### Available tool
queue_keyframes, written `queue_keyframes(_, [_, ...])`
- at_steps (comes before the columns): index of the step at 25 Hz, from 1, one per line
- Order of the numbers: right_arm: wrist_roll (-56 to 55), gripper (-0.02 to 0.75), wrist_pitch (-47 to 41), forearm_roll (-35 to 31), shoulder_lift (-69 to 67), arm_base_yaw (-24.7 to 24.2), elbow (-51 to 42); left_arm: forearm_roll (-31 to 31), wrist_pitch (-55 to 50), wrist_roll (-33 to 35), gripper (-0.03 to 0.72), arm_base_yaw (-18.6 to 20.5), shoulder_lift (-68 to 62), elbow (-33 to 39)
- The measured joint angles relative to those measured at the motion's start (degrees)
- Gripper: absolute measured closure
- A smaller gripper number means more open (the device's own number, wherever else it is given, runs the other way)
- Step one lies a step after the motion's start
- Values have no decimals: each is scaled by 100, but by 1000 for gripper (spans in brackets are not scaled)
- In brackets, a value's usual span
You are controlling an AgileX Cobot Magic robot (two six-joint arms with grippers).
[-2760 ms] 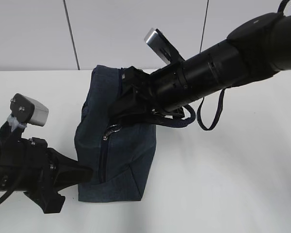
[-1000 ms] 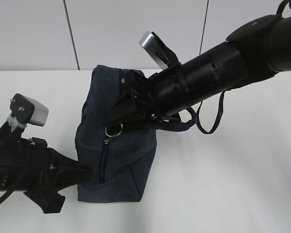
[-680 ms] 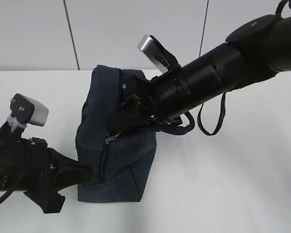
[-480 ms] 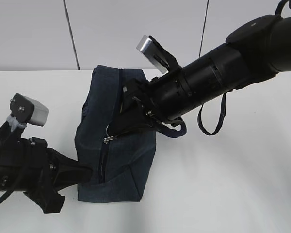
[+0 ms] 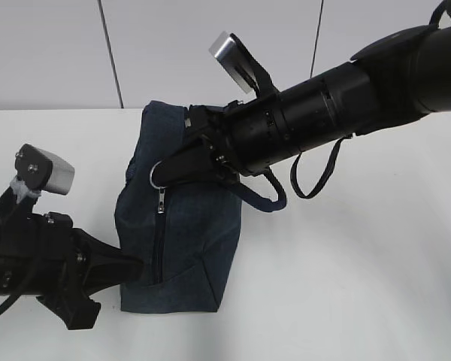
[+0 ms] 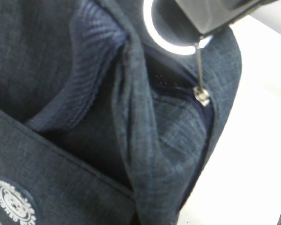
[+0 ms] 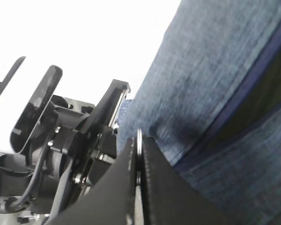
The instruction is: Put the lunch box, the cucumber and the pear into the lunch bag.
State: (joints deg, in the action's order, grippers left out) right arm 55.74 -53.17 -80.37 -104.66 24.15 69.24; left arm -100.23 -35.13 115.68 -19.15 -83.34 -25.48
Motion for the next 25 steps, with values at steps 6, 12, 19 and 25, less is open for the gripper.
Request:
queue_keyframes(6, [218,732,248,37,-57,0,285,0,0,-12,697,0,5,0])
queue_keyframes(12, [247,732,492,472,-116,21,814,0,-16,-24,697,10,10,-29])
queue_keyframes(19, [247,732,1007,597,-117,21,1025,0,18,-32,697,10,10,-16])
queue_keyframes(25, [276,732,1558,628,-128,10,1062,0,18,-32,698,10,10,-16])
